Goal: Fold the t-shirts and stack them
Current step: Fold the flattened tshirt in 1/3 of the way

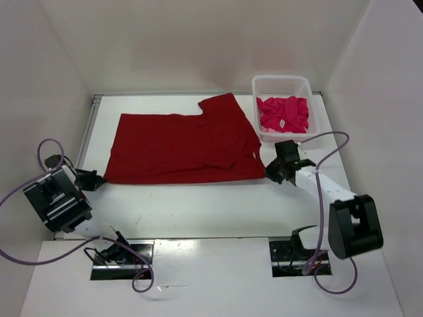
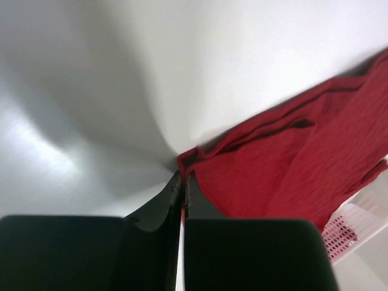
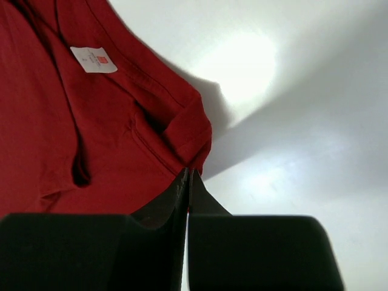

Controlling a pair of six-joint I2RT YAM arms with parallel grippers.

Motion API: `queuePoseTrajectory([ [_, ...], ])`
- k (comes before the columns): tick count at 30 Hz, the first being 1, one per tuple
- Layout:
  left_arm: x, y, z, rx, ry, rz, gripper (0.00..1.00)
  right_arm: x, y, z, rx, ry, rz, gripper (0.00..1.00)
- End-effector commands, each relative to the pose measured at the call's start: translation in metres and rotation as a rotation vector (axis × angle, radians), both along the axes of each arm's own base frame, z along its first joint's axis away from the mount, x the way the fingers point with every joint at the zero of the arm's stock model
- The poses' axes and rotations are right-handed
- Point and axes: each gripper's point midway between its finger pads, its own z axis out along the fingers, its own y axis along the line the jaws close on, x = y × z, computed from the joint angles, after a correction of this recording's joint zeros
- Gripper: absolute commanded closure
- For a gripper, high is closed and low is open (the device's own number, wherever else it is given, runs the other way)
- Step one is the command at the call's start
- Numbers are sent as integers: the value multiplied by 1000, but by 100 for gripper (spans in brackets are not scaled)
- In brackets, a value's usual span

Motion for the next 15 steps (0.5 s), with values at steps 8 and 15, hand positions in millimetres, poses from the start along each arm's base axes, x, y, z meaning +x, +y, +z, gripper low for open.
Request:
queuePoseTrajectory([
  [8, -73, -12, 13, -11, 119, 61, 87, -89, 5, 16, 161, 63, -60, 92],
  [15, -44, -4, 47, -2, -30, 24, 37, -68, 8, 52, 119, -44, 7, 45],
])
